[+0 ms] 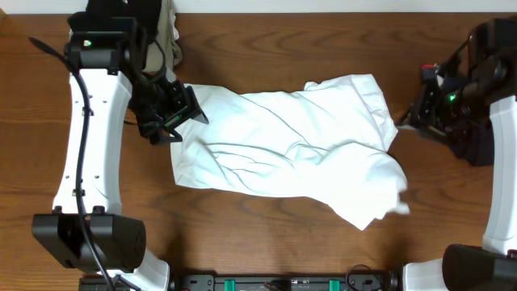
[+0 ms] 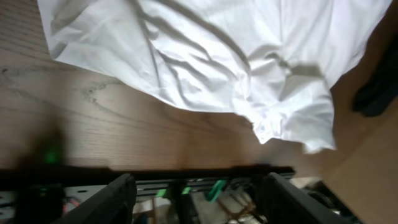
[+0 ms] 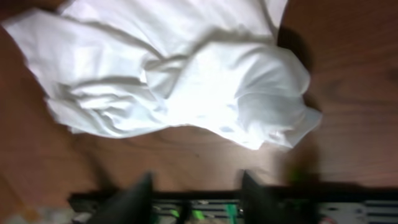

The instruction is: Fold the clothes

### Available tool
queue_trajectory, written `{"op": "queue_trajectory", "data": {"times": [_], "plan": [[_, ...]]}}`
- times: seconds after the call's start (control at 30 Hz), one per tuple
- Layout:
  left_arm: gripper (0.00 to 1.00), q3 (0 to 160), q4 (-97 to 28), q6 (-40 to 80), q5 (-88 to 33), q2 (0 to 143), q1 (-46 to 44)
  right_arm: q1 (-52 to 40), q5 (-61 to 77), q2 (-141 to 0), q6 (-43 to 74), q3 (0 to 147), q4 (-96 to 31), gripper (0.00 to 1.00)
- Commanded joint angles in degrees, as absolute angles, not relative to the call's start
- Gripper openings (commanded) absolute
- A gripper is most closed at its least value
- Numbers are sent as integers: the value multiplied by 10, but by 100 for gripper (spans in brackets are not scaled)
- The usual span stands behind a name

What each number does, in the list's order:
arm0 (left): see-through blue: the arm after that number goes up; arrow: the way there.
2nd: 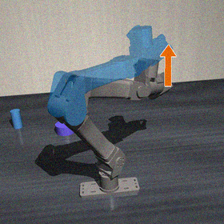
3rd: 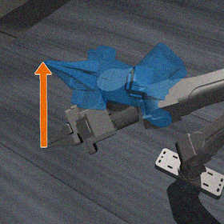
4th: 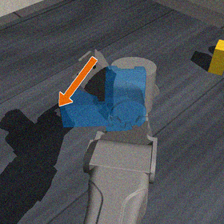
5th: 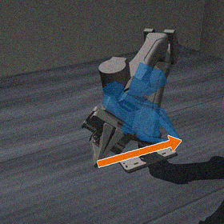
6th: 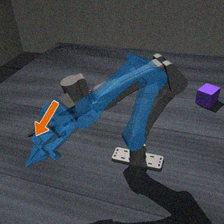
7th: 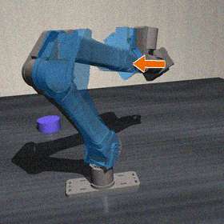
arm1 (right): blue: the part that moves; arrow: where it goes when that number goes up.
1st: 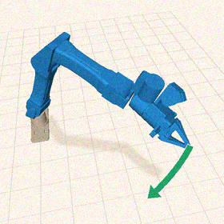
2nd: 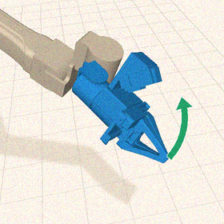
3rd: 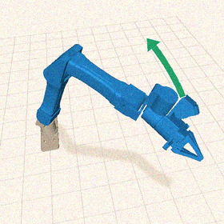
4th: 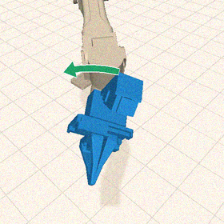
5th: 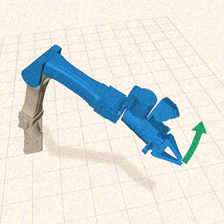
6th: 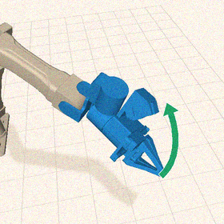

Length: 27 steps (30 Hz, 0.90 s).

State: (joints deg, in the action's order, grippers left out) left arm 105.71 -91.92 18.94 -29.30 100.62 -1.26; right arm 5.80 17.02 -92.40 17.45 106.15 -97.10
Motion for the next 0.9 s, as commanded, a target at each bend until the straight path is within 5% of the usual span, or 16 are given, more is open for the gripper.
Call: {"op": "queue_trajectory", "data": {"times": [0.0, 0.23, 0.4, 0.87], "plan": [[68, 1060, -925, 161, -265, 999, -21, 59, 150, -922, 146, 1036, -969, 57], [68, 1060, -936, 161, -206, 999, -22, 59, 143, -922, 145, 1028, -969, 67], [72, 1040, -947, 148, -187, 999, -23, 59, 117, -922, 145, 1023, -973, 97], [68, 790, -781, 184, -187, 972, -37, 59, 105, -884, 154, 969, -969, 99]]}}
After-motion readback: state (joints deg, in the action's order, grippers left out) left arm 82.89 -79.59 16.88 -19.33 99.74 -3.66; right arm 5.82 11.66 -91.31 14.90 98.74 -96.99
